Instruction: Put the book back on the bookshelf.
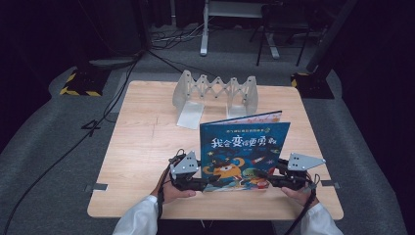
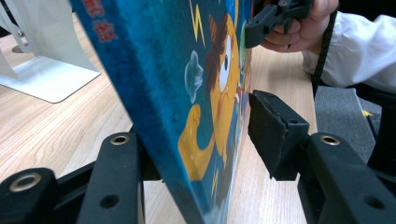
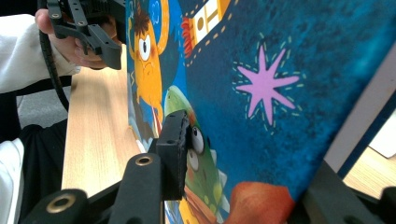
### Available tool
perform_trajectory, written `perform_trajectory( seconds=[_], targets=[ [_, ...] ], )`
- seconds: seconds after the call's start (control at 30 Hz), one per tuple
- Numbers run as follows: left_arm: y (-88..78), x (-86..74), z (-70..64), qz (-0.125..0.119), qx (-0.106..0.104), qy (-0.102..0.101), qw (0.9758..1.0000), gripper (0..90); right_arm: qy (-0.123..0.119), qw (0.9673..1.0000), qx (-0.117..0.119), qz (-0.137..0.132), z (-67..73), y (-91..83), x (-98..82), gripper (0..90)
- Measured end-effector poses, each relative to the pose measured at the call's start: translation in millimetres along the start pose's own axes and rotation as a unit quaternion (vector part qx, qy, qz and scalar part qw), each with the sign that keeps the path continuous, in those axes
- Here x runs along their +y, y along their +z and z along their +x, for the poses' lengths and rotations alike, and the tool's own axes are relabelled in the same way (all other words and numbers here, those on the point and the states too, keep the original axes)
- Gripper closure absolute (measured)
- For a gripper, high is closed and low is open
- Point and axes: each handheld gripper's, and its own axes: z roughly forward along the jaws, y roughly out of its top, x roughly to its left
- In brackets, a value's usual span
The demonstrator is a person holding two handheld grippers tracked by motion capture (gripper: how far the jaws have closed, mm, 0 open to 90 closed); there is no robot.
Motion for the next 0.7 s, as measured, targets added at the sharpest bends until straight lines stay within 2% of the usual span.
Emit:
perform_trajectory(
  seconds=[0.1,0.2,0.3,0.43,0.53,0.7],
  targets=[
    [1.6,-3.3,0.5,-0.004,0.019,-0.001,0.9998,61.1,0.000,1.0000,-0.006,-0.004,0.2,-1.8,0.1,62.4],
    [5.6,-6.0,-2.5,0.002,0.014,0.003,0.9999,63.2,0.003,0.9999,-0.011,-0.008,-0.8,-4.3,-0.7,63.4],
    [11.2,-9.2,-6.8,0.018,0.010,0.015,0.9997,64.7,0.005,0.9999,-0.013,-0.009,-1.7,-5.3,-1.9,62.5],
    [12.5,-11.4,-12.4,0.012,0.012,0.024,0.9996,68.6,0.005,0.9998,-0.016,-0.006,-1.7,-6.0,-2.7,61.2],
    [13.0,-11.2,-15.4,0.010,0.015,0.032,0.9993,69.6,-0.007,0.9998,-0.016,-0.002,-0.9,-8.3,-3.1,60.6],
    [14.8,-11.0,-16.5,0.005,0.013,0.029,0.9995,71.6,-0.016,0.9994,-0.029,0.004,-1.6,-16.0,-3.2,54.2]
  ],
)
